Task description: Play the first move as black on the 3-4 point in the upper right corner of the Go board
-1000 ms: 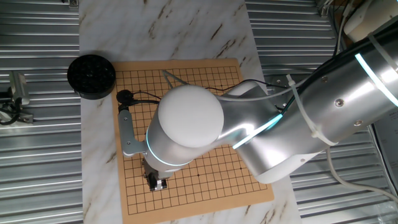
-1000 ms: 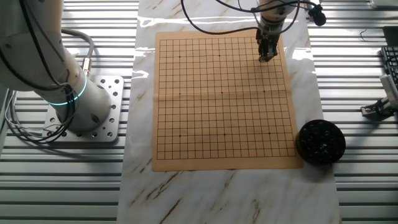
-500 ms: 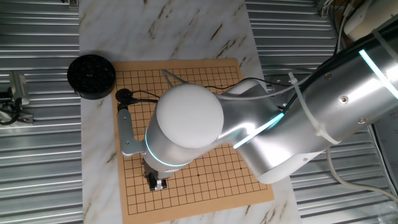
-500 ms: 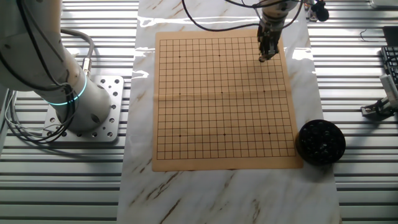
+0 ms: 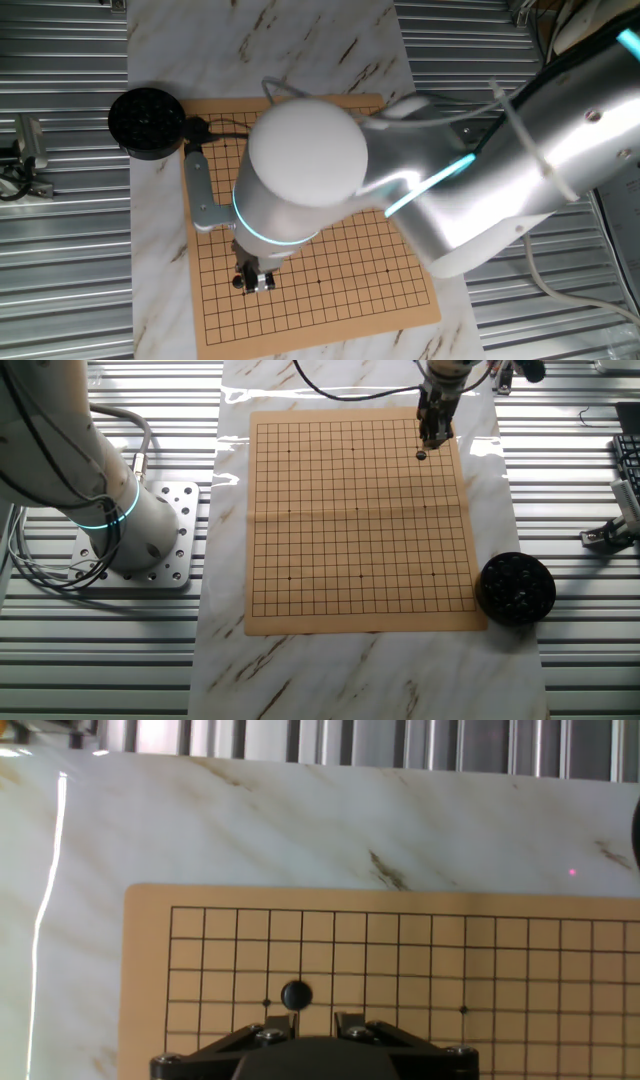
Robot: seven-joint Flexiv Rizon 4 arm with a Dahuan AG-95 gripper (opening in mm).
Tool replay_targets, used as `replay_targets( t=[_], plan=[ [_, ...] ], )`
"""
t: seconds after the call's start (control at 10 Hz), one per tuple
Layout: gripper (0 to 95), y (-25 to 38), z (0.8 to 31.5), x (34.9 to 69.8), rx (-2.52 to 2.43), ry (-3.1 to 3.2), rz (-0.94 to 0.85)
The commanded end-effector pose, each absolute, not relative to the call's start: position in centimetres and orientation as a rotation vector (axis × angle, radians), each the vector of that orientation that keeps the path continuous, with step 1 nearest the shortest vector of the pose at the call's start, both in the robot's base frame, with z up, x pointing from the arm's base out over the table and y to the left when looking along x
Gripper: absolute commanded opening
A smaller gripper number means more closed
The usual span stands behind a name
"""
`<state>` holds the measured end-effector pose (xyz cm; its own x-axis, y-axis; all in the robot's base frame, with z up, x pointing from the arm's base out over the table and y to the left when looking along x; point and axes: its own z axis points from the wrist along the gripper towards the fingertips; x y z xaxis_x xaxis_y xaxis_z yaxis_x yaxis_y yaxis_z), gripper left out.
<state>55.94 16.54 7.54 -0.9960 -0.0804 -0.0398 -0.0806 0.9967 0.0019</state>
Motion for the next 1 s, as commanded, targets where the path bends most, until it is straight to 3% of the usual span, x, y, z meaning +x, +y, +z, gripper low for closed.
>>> replay_targets(
  t=[0.1, 1.0],
  plan=[
    [19.0, 16.59, 7.3, 56.05, -0.125, 3.086, -0.014],
    [19.0, 16.6, 7.31, 56.05, -0.166, 3.102, -0.034]
  ],
)
